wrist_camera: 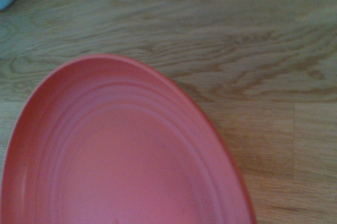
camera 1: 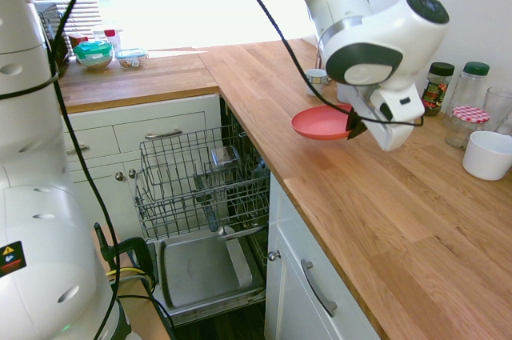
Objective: Put the plate in the dishwasher
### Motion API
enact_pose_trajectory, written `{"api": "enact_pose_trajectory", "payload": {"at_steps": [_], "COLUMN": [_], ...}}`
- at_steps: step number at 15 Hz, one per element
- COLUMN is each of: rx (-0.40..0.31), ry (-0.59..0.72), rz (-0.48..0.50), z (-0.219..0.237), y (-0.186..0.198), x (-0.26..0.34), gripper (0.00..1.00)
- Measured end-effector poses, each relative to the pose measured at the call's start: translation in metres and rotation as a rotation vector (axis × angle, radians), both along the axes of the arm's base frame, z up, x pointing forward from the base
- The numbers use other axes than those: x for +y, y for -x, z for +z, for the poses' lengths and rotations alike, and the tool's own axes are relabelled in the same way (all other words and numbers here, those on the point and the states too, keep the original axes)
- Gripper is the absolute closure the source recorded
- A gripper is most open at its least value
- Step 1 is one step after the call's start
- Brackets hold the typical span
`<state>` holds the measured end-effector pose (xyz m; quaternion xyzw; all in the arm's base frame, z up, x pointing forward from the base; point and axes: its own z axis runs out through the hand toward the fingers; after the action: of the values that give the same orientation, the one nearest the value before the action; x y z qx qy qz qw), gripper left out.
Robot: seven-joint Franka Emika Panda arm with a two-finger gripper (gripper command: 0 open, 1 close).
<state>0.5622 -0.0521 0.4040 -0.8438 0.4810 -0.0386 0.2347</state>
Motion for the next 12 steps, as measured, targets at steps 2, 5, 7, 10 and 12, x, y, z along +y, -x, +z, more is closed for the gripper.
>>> {"api": "enact_pose_trajectory", "payload": {"at_steps": [2, 5, 7, 10, 12], "rx": [-0.035, -0.116, -0.177, -0.246, -0.297], "ry": [0.117, 0.323, 0.452, 0.646, 0.759], "rz": [0.016, 0.060, 0.114, 0.210, 0.296], "z": [0.040, 0.102, 0.136, 0.163, 0.179], "y": [0.012, 0.040, 0.060, 0.085, 0.097], "x": [0.020, 0.079, 0.127, 0.203, 0.250], "gripper": [1.00, 1.00, 1.00, 1.00, 1.00]}}
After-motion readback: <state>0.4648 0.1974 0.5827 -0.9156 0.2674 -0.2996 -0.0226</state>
